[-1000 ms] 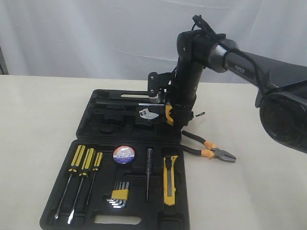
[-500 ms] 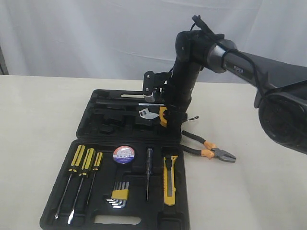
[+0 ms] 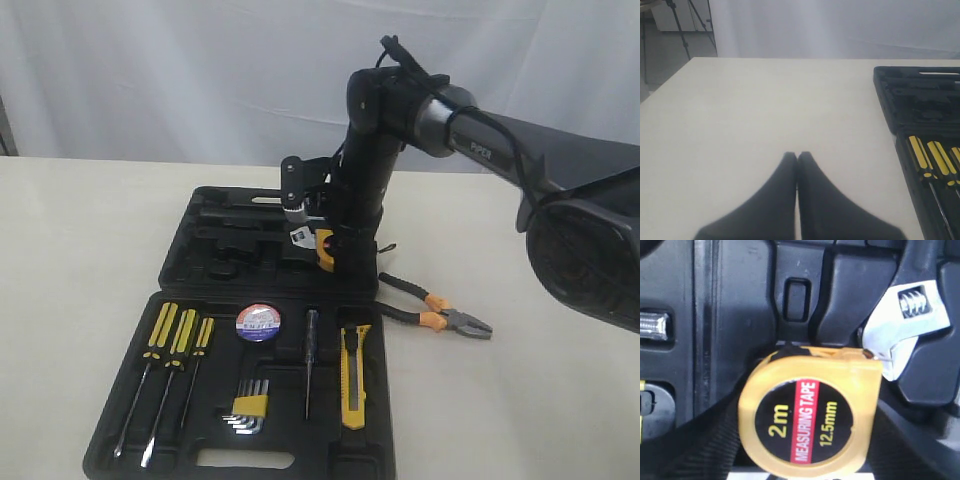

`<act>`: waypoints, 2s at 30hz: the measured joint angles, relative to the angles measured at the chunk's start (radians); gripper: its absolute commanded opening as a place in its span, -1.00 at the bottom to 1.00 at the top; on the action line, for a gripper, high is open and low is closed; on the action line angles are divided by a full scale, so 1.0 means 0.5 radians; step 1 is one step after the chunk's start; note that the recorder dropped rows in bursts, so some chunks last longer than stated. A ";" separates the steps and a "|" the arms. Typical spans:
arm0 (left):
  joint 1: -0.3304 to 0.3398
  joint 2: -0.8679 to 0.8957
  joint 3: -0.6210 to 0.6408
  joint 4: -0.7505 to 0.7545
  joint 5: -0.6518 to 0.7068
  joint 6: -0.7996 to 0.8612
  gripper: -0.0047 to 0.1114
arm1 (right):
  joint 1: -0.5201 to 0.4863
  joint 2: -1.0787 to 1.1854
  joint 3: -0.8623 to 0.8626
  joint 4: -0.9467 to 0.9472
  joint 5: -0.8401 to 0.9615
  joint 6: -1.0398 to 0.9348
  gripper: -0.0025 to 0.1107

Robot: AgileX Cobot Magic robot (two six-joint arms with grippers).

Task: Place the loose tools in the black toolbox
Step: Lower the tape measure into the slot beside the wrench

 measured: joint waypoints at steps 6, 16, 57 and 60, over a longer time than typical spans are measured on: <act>0.000 0.000 0.000 0.000 0.000 0.000 -0.92 | 0.000 0.000 0.000 -0.013 0.000 -0.007 -0.97; 0.000 0.000 0.000 0.000 0.000 0.000 -0.92 | 0.000 0.000 0.036 -0.023 0.000 0.039 -0.97; 0.000 0.000 0.000 0.000 0.000 0.000 -0.92 | 0.008 -0.021 0.075 -0.139 0.006 0.174 0.34; 0.000 0.000 0.000 0.000 0.000 0.000 -0.92 | 0.008 -0.024 0.077 -0.139 0.006 0.174 0.34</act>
